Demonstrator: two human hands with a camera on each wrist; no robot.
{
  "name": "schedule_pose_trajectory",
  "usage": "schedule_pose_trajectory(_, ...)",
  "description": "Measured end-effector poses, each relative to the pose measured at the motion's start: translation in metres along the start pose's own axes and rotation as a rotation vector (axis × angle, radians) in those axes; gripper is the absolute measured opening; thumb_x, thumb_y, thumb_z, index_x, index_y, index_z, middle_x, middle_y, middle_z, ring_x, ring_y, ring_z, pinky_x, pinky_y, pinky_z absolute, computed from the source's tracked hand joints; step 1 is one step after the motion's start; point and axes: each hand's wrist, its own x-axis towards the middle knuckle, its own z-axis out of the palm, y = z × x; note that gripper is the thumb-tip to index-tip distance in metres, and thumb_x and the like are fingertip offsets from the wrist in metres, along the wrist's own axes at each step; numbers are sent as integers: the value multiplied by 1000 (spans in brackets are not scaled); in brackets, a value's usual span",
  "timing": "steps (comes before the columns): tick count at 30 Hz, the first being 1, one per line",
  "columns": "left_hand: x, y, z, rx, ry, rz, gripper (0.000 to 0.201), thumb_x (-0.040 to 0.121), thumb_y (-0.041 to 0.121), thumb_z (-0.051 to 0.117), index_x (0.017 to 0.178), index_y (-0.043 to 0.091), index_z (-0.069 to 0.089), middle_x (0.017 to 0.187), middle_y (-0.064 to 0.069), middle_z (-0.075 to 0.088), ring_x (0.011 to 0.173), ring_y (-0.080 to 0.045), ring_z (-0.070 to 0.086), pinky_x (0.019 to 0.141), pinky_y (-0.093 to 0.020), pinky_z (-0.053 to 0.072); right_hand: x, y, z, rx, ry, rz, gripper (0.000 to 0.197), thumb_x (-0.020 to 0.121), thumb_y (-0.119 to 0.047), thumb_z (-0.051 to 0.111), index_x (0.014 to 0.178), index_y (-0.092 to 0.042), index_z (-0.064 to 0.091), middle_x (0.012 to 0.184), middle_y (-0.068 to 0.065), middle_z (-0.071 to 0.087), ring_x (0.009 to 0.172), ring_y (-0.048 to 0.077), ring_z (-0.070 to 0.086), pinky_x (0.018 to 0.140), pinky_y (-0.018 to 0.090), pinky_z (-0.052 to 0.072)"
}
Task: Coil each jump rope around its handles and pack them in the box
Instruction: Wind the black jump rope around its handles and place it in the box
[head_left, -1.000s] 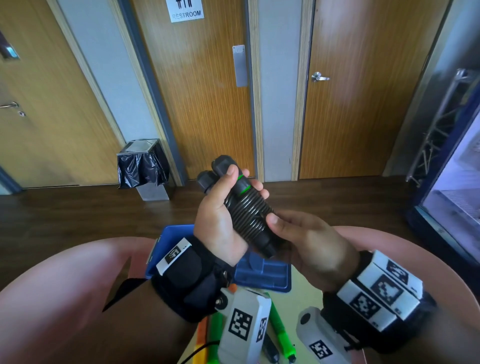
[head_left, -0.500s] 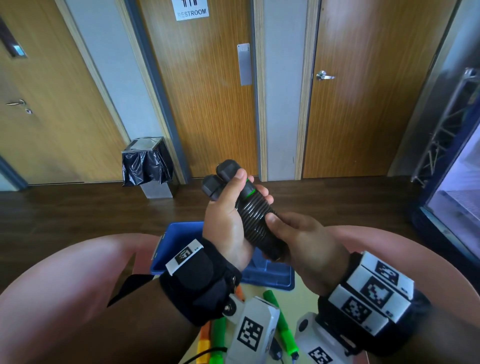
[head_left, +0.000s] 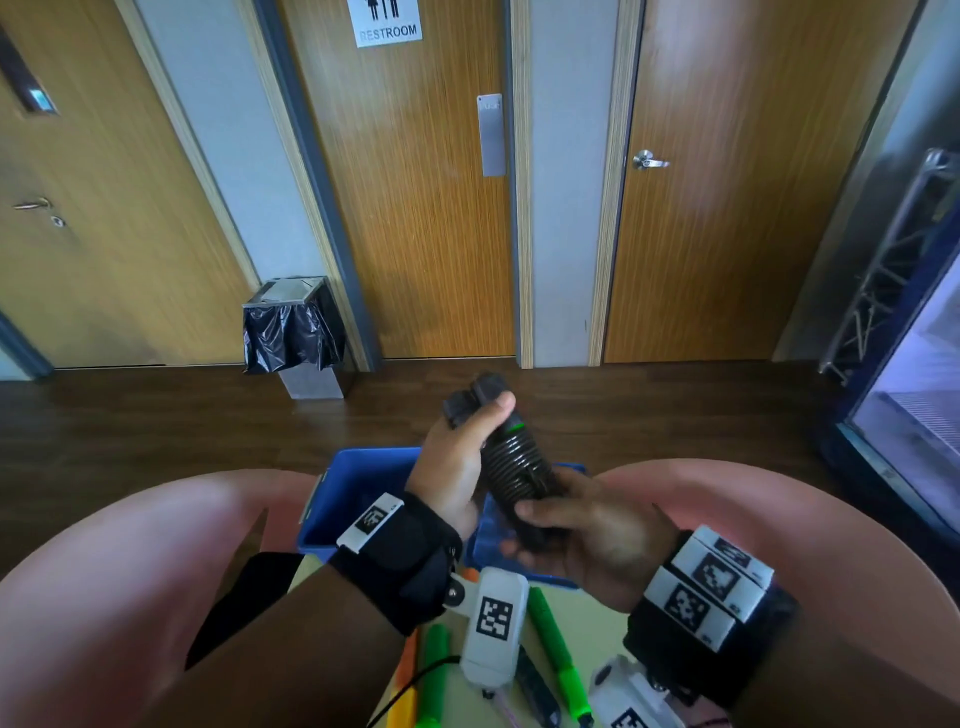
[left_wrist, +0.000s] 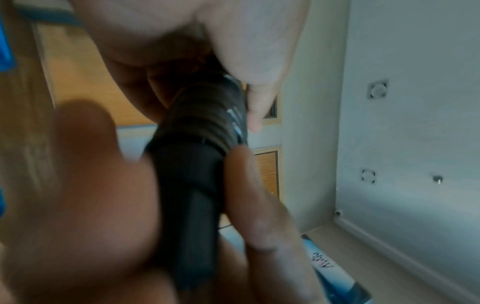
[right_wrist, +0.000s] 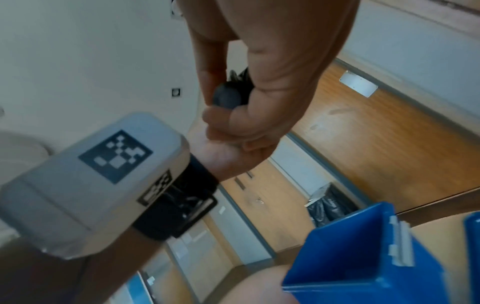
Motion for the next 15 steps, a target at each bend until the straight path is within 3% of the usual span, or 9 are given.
schedule_pose_trajectory(2, 7, -12, -11, 194, 95, 67, 63, 59, 45, 88, 100, 6, 62, 93, -14, 65, 83, -29, 67, 75, -43, 56, 5, 7, -8, -130, 80, 22, 49, 84, 5, 68, 128, 4, 46, 84, 18, 65, 63, 27, 63, 53, 29, 53)
schedule_pose_trajectory(4, 9, -15, -23, 394, 149, 105, 64, 54, 60, 82, 98, 16, 66, 94, -6, 70, 85, -22, 71, 75, -42, 60, 8, 9, -16, -308, 168, 20, 50, 80, 7, 72, 122, -4, 47, 77, 14, 68, 57, 25, 63, 49, 30, 50)
schedule_pose_trajectory(6, 12, -13, -35, 627, 135, 161, 49, 70, 68, 70, 81, 20, 68, 79, 2, 70, 76, -12, 70, 69, -34, 59, 9, 5, -22, -493, 200, -11, 48, 76, 5, 77, 114, -9, 51, 73, 9, 67, 53, 22, 62, 48, 28, 48)
schedule_pose_trajectory(8, 17, -12, -44, 790, 69, 181, 51, 85, 68, 56, 66, 21, 62, 65, 7, 63, 67, -10, 65, 66, -30, 51, 9, 1, -24, -690, 181, -58, 41, 72, -1, 82, 103, -12, 57, 70, 5, 66, 53, 19, 61, 50, 28, 49)
schedule_pose_trajectory(10, 24, -15, -51, 824, 2, 157, 54, 84, 71, 47, 58, 23, 54, 59, 7, 55, 64, -15, 58, 71, -35, 47, 9, 1, -23, -895, 164, -98, 31, 70, -13, 83, 92, -12, 61, 64, 0, 63, 55, 17, 60, 54, 32, 52)
schedule_pose_trajectory(12, 30, -22, -57, 809, -38, 112, 52, 83, 69, 45, 59, 24, 49, 62, 4, 49, 65, -18, 54, 74, -38, 44, 13, 7, -23, -1021, 182, -106, 33, 66, -27, 81, 91, -17, 61, 68, -1, 63, 57, 13, 61, 57, 33, 53)
schedule_pose_trajectory(15, 36, -30, -63, 775, -35, 16, 51, 78, 71, 50, 68, 21, 55, 71, -1, 53, 76, -24, 59, 87, -46, 49, 18, 14, -27, -1162, 210, -108, 34, 70, -30, 79, 95, -23, 57, 76, -5, 61, 61, 3, 58, 55, 18, 45)
